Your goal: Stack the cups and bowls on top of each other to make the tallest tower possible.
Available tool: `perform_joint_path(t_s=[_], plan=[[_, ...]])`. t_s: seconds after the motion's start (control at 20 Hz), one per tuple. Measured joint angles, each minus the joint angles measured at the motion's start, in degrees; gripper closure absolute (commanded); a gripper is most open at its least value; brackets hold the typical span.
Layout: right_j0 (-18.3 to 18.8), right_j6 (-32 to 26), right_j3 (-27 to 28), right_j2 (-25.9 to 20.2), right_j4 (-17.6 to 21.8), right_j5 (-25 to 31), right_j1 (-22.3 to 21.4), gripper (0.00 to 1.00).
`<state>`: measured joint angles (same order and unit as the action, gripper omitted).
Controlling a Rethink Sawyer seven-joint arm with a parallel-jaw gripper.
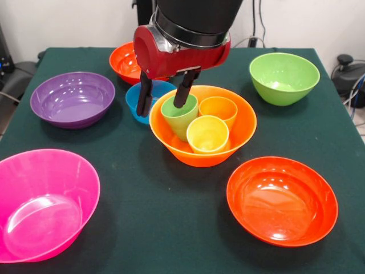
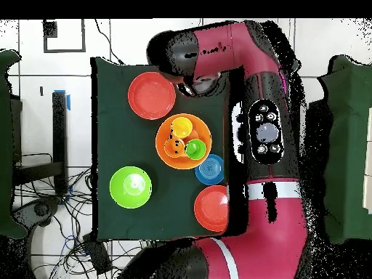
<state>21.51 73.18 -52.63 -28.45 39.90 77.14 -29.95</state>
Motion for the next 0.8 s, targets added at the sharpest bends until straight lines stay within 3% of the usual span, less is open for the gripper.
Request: perform_joint_path(t_s=[0.8], plan=[[-0.02, 0.00, -4.55, 1.21, 0.33, -0.01, 0.26, 0.00]])
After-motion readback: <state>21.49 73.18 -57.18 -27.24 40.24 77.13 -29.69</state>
